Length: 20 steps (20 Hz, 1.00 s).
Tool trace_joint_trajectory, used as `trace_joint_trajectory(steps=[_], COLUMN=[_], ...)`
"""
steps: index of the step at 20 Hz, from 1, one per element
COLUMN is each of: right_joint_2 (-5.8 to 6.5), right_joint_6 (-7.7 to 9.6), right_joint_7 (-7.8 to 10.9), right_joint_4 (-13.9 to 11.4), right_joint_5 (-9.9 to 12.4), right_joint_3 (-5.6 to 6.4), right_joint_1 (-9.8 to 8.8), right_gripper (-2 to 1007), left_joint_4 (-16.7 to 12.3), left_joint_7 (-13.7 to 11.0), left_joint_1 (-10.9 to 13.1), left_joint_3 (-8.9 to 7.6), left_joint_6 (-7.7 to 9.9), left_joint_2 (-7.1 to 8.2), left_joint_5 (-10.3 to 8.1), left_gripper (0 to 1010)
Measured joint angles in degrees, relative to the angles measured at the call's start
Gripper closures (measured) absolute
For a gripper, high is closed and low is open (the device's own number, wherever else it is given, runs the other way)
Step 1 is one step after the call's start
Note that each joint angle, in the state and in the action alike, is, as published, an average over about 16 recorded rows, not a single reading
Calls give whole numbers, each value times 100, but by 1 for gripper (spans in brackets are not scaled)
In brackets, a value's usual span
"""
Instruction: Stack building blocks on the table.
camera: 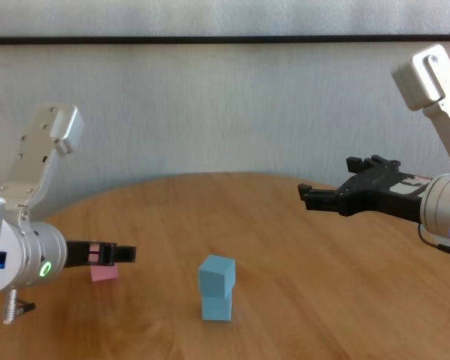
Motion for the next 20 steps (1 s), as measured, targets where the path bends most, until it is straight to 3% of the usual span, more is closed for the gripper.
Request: trace_joint_trajectory(steps=[20], right_joint_2=[0], right_joint_6=[0], right_joint_7=[0], right_joint_4=[0], right_joint_5=[0], right_joint_3=[0], right_joint_1=[0], right_gripper=[0], left_joint_4=[-5], left_joint_7=[-110], left_joint_1=[9], left_joint_3=[-111], left_joint_6=[-34], left_joint_2=[-51], left_joint_5=[32], left_gripper=[19])
